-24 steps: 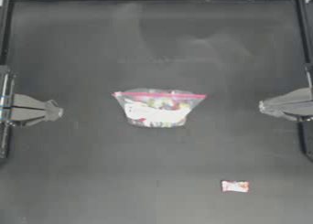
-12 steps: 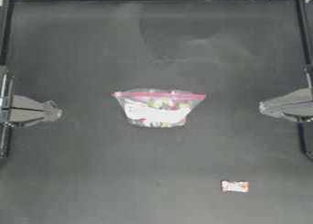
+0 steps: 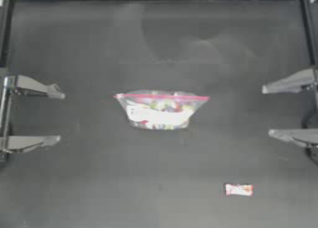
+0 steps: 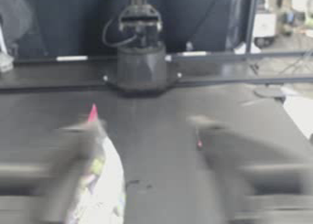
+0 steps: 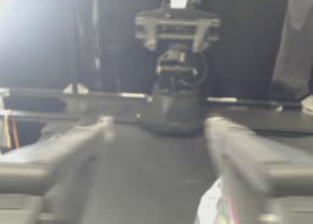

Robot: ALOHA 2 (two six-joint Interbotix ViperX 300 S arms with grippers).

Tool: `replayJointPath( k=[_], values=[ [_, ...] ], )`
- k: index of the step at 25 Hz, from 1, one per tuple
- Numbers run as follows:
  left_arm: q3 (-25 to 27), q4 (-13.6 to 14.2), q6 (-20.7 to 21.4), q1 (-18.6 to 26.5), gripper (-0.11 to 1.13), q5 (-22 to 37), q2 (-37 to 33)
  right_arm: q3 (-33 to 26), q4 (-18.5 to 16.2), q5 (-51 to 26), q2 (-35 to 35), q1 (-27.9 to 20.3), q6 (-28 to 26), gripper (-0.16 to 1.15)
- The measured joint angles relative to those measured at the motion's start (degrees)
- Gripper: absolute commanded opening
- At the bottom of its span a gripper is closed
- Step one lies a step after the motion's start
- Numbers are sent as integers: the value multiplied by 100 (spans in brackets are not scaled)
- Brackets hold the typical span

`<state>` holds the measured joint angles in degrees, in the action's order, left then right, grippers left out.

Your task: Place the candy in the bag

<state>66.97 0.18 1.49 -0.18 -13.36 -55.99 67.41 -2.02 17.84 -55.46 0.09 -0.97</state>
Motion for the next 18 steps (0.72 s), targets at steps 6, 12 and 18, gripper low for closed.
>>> replayJointPath(
  k=[6, 12, 18],
  values=[
    [0, 9, 9, 44, 98, 123, 0, -105, 176, -422, 9, -79, -9, 101],
    [0, 0, 0, 149, 97, 316, 0, -817, 352, -1784, 272, -457, 0, 101],
    [9, 0, 0, 237, 97, 413, 0, -1846, 343, -3199, 949, -844, 18, 101]
  ],
)
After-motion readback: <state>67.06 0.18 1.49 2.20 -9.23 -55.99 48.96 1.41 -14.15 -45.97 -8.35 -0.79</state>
